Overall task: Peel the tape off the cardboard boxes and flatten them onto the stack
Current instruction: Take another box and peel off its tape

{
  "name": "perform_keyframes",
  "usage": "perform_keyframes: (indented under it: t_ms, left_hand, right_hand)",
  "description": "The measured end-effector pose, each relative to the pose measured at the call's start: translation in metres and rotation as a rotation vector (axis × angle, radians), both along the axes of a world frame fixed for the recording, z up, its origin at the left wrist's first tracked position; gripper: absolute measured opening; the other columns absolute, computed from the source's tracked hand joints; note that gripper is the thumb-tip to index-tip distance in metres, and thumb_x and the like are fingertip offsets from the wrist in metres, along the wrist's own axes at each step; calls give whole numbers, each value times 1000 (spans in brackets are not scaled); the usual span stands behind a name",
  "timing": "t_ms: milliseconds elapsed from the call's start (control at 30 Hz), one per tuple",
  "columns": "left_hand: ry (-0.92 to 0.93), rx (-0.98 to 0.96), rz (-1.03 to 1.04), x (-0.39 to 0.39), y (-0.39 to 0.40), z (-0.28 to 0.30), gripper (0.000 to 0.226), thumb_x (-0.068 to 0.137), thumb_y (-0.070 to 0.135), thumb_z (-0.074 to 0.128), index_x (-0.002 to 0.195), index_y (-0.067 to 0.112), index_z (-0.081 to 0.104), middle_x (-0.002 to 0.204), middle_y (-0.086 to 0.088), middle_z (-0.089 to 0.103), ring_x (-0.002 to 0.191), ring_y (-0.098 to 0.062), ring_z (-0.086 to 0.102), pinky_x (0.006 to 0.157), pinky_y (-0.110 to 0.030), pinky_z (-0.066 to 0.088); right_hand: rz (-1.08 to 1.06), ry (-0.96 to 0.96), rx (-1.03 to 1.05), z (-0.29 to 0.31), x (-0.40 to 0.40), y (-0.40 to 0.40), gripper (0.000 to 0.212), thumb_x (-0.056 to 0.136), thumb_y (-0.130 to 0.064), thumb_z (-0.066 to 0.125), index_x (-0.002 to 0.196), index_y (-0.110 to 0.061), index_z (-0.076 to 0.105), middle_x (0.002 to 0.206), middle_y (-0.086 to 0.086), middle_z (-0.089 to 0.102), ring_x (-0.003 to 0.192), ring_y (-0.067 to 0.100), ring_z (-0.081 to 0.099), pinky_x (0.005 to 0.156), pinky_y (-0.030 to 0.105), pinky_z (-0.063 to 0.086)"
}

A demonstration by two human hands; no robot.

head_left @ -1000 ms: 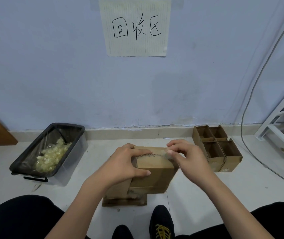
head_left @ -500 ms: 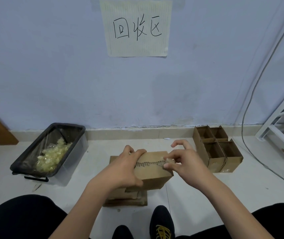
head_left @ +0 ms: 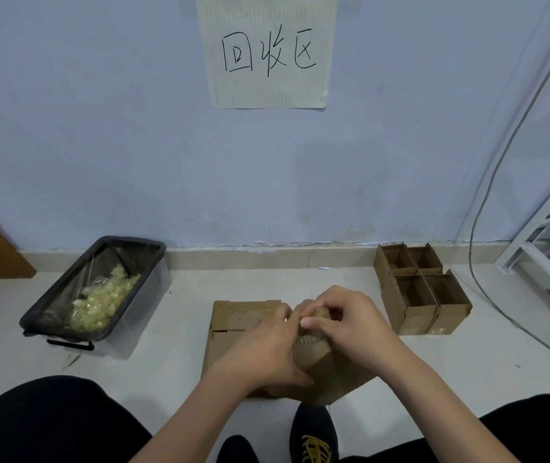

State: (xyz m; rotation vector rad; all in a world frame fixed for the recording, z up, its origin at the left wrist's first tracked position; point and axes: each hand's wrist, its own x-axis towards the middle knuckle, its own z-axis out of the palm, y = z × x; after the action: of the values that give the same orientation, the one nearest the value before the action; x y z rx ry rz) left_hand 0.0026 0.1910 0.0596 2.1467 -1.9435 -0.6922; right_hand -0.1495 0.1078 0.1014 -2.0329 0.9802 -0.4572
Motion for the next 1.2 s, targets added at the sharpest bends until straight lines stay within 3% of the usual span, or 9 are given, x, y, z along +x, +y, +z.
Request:
perform_keyframes:
  t_ms: [133,267,400,567,700,833,933,1067,1200]
  left_hand:
    - [79,-17,21,8,-2,1,124,71,46,85,154,51,-6,142,6,35,121,-23,51,87,-35,51]
    - [87,-36,19,16,0,5,128,68,41,88,147,65,-10,128,5,39,105,-21,56,84,-41,57]
    - [48,-5,-9,20,2,7,114,69,43,86,139,70,-1,122,7,37,105,-18,51,85,-40,56]
    - [59,-15,1,23,1,10,105,67,42,85,140,65,12,117,9,39,102,-17,52,83,-40,56]
    - [68,-36,-1,21,1,13,103,67,41,84,140,64,14,114,9,39,99,-18,53,79,-39,57]
    - [88,-33,36,26,3,11,99,67,41,84,137,59,17,117,10,40,102,-19,53,78,-35,56]
    - [90,-45,59,32,3,12,98,66,39,84,136,58,19,115,10,41,101,-18,54,78,-35,56]
    - [89,-45,63,32,3,13,97,66,37,83,136,58,19,115,11,40,100,-16,54,77,-35,57]
    - [88,-40,60,33,3,15,98,66,37,83,137,58,18,117,11,40,101,-15,53,79,-35,56]
  right_hand:
    - [-21,-59,150,14,-8,-2,13,75,-33,85,78,-22,78,100,-7,58,95,5,62,85,24,54]
    - [81,-76,236,20,-17,-4,29,84,-51,69,80,-24,78,103,-4,63,106,6,59,95,28,49]
    - [122,-57,242,16,-21,-8,15,97,-26,63,99,-26,78,112,-19,63,108,-4,60,98,20,45]
    - [-13,-48,168,6,-20,-13,18,83,-22,80,90,-38,80,89,-1,73,78,10,62,83,36,54]
    - [-13,-169,213,7,-19,-14,53,79,-11,82,116,-46,70,78,-5,62,69,6,49,77,23,49]
    - [-66,-88,111,7,-18,-16,24,75,-25,86,92,-40,79,93,-5,64,78,12,56,80,29,52]
    - [-55,-48,144,9,-22,-18,23,71,-35,88,93,-33,79,103,-6,62,84,10,59,82,28,53]
    - [2,-12,173,11,-25,-18,13,94,-30,67,95,-24,78,128,-13,49,104,-8,59,95,22,47]
    - [-20,-13,155,9,-25,-19,11,90,-19,72,86,-27,78,97,-14,72,89,5,69,91,38,56]
